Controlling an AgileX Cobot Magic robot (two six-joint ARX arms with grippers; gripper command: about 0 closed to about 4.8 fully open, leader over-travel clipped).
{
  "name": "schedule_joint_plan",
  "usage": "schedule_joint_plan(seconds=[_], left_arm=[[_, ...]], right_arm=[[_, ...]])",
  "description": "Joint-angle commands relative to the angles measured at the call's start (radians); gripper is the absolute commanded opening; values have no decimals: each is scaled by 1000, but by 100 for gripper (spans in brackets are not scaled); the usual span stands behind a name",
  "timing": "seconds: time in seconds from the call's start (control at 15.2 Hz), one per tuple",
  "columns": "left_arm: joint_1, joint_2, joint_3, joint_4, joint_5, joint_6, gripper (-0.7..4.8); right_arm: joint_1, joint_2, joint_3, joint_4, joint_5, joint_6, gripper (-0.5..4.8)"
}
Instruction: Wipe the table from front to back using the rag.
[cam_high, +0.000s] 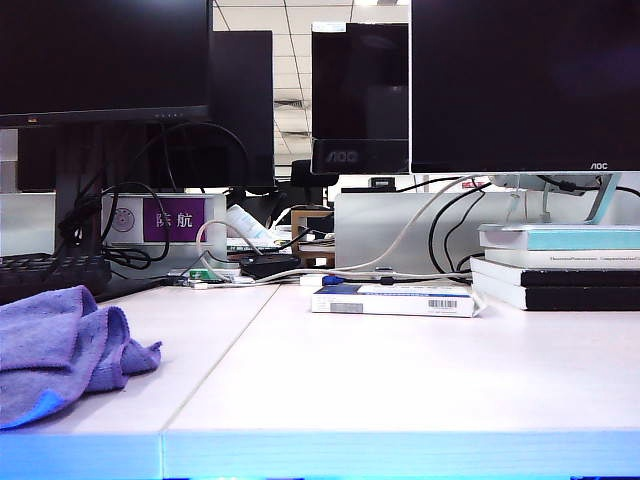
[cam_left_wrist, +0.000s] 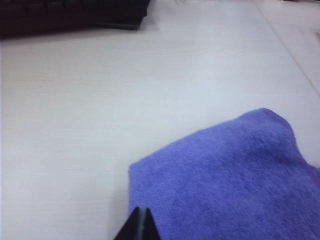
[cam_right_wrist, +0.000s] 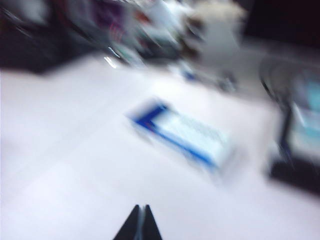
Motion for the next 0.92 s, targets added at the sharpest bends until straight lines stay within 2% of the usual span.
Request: schedule_joint_plan(seconds=[0.07, 0.26, 0.52, 0.72, 0.92], left_arm=[[0, 0, -2, -14, 5, -3, -4], [0, 0, -2, -14, 4, -3, -4], [0, -1, -2, -14, 5, -3, -4], [0, -9, -2, -14, 4, -3, -4], [-2, -14, -2, -17, 12, -3, -4]], right_arm=[[-80, -135, -230, 200, 42, 2, -1], [-130, -322, -390, 255, 42, 5, -1], [-212, -550, -396, 30, 42, 5, -1], [-296, -570, -396, -37, 32, 5, -1], [-306, -569, -396, -155, 31, 5, -1]])
